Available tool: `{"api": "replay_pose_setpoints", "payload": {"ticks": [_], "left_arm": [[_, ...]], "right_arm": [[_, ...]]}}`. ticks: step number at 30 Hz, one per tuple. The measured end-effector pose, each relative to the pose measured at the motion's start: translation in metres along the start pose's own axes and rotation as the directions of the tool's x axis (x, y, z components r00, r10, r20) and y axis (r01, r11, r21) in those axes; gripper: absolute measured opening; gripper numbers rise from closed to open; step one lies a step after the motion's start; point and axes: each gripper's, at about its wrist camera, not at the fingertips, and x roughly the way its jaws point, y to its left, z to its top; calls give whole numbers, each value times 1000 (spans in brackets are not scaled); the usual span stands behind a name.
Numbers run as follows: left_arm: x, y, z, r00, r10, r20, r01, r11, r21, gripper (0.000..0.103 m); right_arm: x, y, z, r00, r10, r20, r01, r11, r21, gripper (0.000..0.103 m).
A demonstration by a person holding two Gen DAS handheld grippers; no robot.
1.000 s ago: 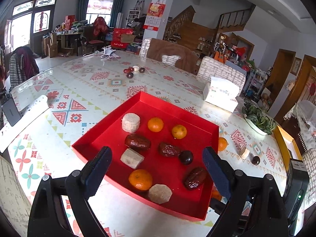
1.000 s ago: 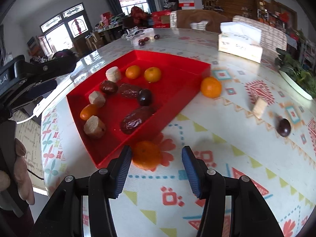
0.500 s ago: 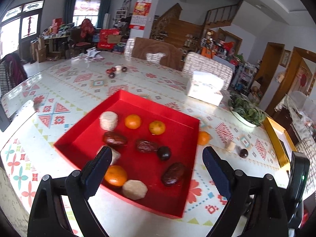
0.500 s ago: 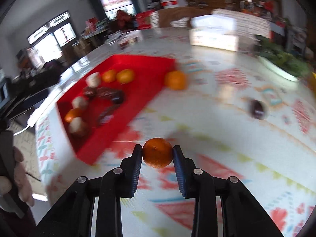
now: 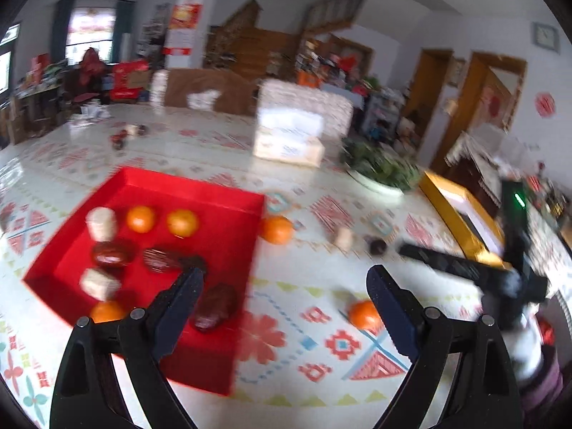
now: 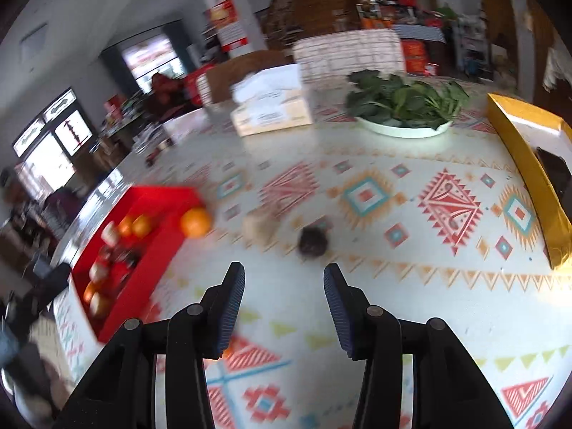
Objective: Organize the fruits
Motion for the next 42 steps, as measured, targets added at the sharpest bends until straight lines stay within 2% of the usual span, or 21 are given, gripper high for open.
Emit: {"api": "replay_pose_setpoints", "payload": {"ticks": [4, 9, 11, 15, 17, 23, 27, 29, 30, 37, 42], "left_arm": [[19, -23, -6, 997, -43, -67, 47, 997, 62, 93], [41, -45, -20, 988, -65, -141, 83, 988, 130, 92], [49, -50, -23, 984, -71, -164, 95, 985, 144, 89], [67, -54, -28, 976, -62, -210, 94, 984, 148, 79], [75, -55, -29, 971, -59, -231, 95, 984, 150, 72], [91, -65, -36, 960, -52, -276, 102, 980, 170, 69], [96, -72, -34, 960, -23, -278, 79, 978, 193, 65], [96, -73, -33, 962, -16, -272, 73, 977, 202, 38], [95, -72, -32, 961, -27, -275, 82, 978, 193, 32], [75, -50, -33, 965, -79, -248, 106, 990, 97, 32], [33, -13, -17, 981, -105, -163, 107, 994, 5, 32]], "right_arm": [[21, -4, 9, 999, -40, -5, 40, 999, -2, 50], [45, 0, 10, 998, -50, -32, 49, 999, -14, 50], [49, 1, 10, 997, -70, -32, 70, 997, -26, 50], [51, -1, 9, 995, -94, -35, 93, 995, -30, 30], [50, -2, 9, 995, -93, -34, 92, 995, -28, 28], [48, -6, 8, 996, -80, -37, 80, 997, -11, 27], [46, -6, 7, 996, -79, -41, 79, 997, 0, 27], [43, -6, 7, 996, -77, -40, 78, 997, 7, 27], [40, -5, 7, 997, -74, -36, 75, 997, 11, 27], [9, 2, 5, 999, -53, 3, 53, 998, 27, 27], [-19, 23, 10, 999, -11, 51, 10, 1000, 14, 27]]}}
